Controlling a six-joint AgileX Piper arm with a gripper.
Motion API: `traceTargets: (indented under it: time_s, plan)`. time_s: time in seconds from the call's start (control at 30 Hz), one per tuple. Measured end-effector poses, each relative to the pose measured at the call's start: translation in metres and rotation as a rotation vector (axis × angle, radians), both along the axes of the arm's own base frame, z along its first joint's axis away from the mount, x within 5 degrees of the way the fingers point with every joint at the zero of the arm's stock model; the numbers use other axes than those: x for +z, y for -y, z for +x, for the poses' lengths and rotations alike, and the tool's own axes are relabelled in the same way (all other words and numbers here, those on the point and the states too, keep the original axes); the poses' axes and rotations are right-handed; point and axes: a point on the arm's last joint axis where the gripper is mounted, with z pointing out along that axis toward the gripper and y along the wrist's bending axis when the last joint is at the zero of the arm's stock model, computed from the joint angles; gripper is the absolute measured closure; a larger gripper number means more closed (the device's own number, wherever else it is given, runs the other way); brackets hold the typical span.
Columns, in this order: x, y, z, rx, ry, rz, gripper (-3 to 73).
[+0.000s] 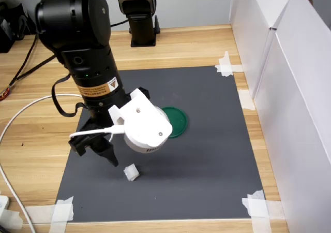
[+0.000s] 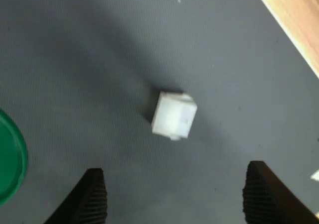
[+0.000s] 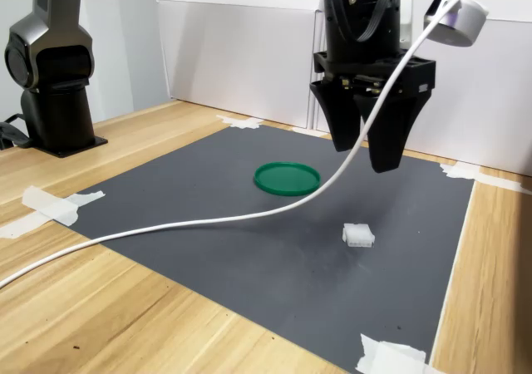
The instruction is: Grasp a white terminal and put it in the green lid.
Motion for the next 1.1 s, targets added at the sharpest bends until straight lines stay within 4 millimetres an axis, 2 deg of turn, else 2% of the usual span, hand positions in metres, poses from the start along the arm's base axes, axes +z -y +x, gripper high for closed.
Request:
traceTargets:
  time_s: [0.2, 1.1]
  plan:
    - [-0.018, 0.001, 0.007, -0.010, -0.026, -0.013, 2.0]
    - [-0.062, 0.002, 0.019, -0.011, -0.100, -0.033, 2.0]
